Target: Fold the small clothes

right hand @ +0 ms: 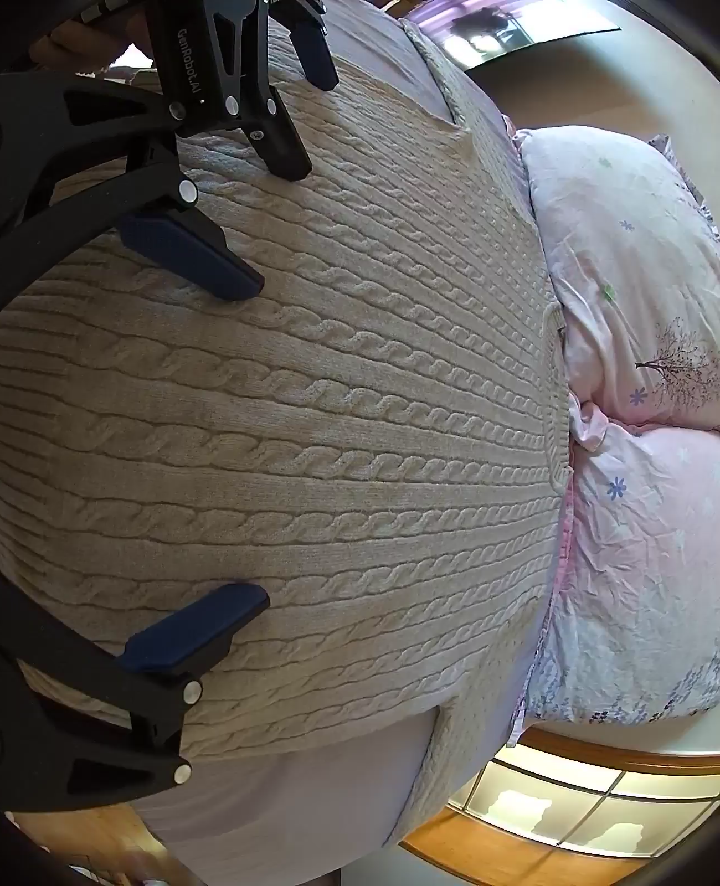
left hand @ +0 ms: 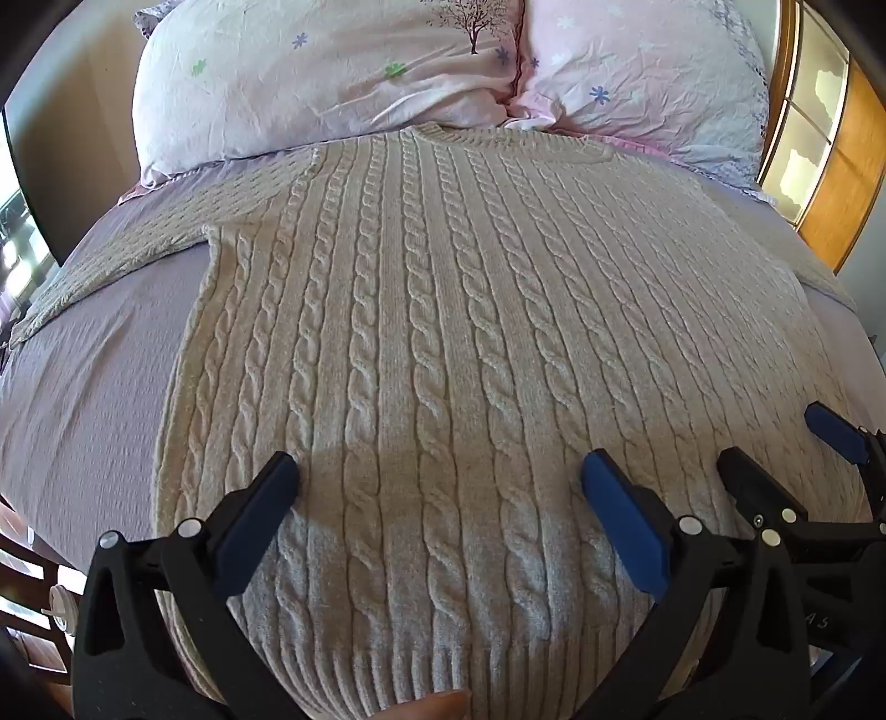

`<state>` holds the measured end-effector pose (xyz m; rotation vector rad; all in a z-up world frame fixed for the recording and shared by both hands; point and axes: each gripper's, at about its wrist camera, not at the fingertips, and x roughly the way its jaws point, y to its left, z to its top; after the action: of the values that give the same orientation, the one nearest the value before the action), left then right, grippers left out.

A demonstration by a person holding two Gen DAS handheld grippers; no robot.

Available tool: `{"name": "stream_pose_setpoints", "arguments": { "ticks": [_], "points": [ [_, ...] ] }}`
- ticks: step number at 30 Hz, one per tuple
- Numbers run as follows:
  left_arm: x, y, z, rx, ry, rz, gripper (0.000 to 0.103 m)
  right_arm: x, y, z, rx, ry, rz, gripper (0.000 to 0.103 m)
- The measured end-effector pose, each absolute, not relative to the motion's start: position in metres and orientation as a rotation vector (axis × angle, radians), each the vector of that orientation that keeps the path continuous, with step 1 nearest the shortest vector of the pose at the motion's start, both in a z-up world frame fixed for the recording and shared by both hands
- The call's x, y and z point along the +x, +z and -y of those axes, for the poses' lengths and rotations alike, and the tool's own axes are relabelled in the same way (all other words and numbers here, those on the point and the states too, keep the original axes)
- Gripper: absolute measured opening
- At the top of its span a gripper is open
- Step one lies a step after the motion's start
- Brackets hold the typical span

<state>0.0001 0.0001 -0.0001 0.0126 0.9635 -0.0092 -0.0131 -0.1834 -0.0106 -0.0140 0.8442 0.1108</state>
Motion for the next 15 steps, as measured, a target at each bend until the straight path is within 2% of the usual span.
{"name": "stream_pose_setpoints", "arguments": {
  "ticks": [15],
  "points": [
    [-0.0001, 0.0001, 0.0000, 0.015, -0.008, -0.958, 0.101, -0.0133, -0.0103, 0.1837, -0.014, 0.111, -0.843, 0.102]
  ]
}}
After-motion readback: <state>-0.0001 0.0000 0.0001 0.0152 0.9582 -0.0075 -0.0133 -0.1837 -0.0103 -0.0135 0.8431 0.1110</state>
